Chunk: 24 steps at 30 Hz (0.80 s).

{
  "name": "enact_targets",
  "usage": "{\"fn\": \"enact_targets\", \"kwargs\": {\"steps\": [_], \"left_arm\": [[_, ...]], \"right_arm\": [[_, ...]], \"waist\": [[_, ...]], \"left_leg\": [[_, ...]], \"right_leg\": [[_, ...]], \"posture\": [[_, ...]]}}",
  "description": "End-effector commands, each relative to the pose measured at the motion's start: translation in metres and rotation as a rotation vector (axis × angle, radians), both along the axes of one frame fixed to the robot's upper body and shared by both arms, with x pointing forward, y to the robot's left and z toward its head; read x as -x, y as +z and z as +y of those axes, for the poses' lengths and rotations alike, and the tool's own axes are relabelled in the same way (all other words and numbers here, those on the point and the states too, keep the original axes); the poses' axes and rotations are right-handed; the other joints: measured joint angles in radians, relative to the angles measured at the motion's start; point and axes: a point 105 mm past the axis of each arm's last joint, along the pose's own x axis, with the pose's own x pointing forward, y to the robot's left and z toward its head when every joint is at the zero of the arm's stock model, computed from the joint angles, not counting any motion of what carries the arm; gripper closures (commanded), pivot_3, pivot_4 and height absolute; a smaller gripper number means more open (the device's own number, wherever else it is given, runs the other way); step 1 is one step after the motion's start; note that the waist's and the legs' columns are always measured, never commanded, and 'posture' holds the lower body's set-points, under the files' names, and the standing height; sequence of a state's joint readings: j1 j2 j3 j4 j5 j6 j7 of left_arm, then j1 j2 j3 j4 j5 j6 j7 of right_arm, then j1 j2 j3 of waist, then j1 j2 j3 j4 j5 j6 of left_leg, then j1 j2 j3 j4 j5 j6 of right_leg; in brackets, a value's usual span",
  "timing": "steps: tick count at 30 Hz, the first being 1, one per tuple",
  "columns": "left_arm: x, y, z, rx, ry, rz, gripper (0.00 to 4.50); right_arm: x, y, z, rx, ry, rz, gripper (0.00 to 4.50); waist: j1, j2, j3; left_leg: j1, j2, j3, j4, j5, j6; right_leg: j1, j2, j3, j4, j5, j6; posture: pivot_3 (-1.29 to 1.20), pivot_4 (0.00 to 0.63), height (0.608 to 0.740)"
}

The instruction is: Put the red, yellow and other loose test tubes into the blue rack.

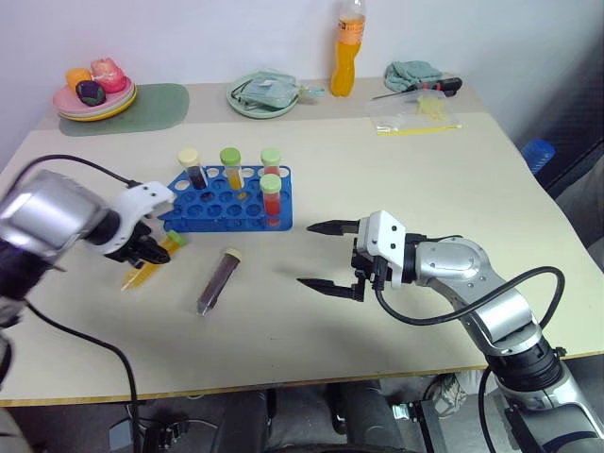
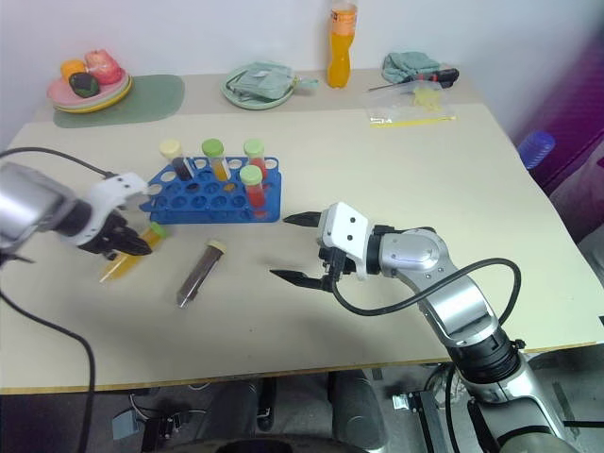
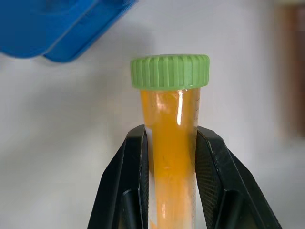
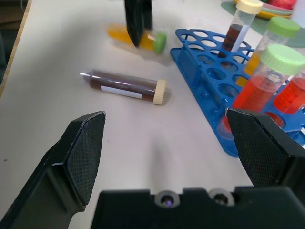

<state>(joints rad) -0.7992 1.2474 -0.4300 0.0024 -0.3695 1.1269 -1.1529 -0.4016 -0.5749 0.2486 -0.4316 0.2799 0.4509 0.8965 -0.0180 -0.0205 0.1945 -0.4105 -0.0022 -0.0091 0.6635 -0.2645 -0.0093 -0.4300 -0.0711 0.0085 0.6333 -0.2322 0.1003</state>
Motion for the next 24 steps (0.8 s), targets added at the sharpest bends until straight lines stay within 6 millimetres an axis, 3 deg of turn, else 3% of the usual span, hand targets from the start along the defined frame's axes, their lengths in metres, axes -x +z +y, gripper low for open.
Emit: {"fn": "enact_targets", "kwargs": {"steps": [1, 5, 9, 11, 16, 24], "left_arm": [[-0.003, 0.057, -0.021, 0.177, -0.184, -0.379, 3.72], [-0.015, 0.085, -0.039, 0.313, -0.147, -0.836, 3.72], [-0.021, 0.083, -0.072, 0.517, 0.018, -1.136, 3.72], [-0.02, 0.072, -0.093, 0.546, 0.06, -1.233, 3.72], [-0.012, 0.048, -0.119, 0.587, 0.129, -1.328, 3.72], [-0.03, 0.025, -0.107, 0.56, 0.249, -1.392, 3.72]], "right_arm": [[0.003, 0.011, 0.001, -0.033, -0.001, -0.041, 0.0], [-0.005, 0.008, 0.0, -0.068, -0.053, -0.019, 0.0], [-0.012, 0.001, -0.003, -0.103, -0.121, 0.007, 0.0], [-0.014, -0.001, -0.004, -0.121, -0.147, 0.02, 0.0], [-0.017, -0.002, -0.007, -0.146, -0.187, 0.037, 0.0], [-0.018, -0.005, -0.012, -0.141, -0.214, 0.041, 0.0]], "waist": [[0.006, 0.0, 0.0], [0.029, -0.001, 0.0], [0.034, -0.003, -0.002], [0.032, -0.003, -0.002], [0.028, -0.003, -0.002], [0.03, -0.002, -0.002]], "left_leg": [[0.0, 0.0, 0.0, 0.0, 0.0, 0.0], [0.001, -0.001, 0.0, 0.003, 0.0, 0.0], [0.001, -0.006, 0.0, 0.005, 0.0, 0.0], [0.001, -0.007, 0.001, 0.005, 0.0, 0.0], [0.001, -0.008, 0.003, 0.004, 0.0, 0.001], [0.002, -0.007, 0.003, 0.004, 0.0, 0.001]], "right_leg": [[0.0, 0.0, 0.0, 0.0, 0.0, 0.0], [0.003, -0.004, -0.001, -0.001, -0.001, -0.001], [0.007, -0.008, -0.001, -0.002, 0.003, 0.004], [0.006, -0.009, 0.0, -0.003, 0.004, 0.006], [0.005, -0.009, 0.002, -0.002, 0.005, 0.006], [0.005, -0.008, 0.002, -0.002, 0.005, 0.006]], "posture": [[0.0, 0.15, 0.74], [0.0, 0.15, 0.74], [0.0, 0.15, 0.74], [0.0, 0.15, 0.74], [0.0, 0.15, 0.74], [0.0, 0.15, 0.74]]}}
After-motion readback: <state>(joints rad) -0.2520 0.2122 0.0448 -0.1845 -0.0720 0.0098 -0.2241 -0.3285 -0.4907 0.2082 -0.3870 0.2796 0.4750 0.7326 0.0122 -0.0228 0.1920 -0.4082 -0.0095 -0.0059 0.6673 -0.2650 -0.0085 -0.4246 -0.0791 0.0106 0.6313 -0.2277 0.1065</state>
